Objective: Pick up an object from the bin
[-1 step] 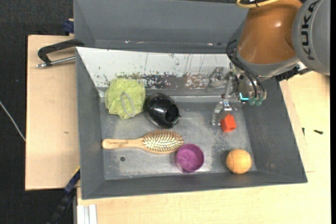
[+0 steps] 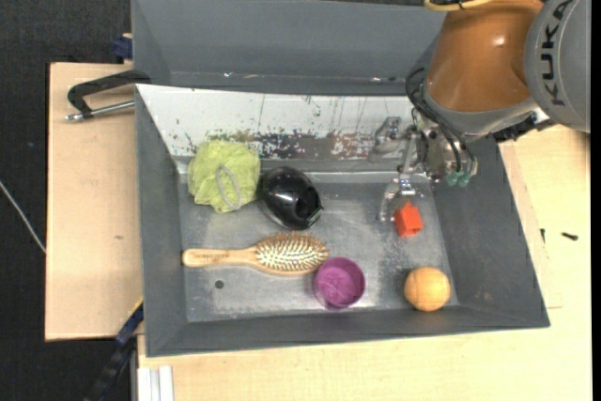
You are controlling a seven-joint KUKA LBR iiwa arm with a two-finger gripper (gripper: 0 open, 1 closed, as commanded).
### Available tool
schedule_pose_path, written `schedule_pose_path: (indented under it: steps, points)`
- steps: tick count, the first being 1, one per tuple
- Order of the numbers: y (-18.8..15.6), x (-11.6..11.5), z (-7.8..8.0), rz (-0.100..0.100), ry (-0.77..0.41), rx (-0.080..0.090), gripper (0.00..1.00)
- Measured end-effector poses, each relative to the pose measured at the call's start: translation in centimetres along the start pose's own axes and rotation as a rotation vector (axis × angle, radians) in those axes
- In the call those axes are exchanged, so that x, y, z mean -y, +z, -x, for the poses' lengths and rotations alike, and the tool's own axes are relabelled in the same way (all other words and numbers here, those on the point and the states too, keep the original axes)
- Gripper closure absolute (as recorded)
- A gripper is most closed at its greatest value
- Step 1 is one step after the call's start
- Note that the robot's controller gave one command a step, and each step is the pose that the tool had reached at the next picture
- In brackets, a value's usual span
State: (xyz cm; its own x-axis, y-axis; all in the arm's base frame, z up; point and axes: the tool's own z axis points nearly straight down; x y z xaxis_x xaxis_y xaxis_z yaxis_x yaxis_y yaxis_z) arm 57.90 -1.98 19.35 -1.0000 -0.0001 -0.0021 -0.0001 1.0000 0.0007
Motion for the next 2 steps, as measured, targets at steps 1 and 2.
schedule_pose_path:
  steps: [1, 2]
  points:
    - [7.1, -6.0, -1.6, 0.0, -0.059, 0.004, 0.0]
    - [7.3, -7.7, -5.6, 0.0, -0.152, 0.003, 0.0]
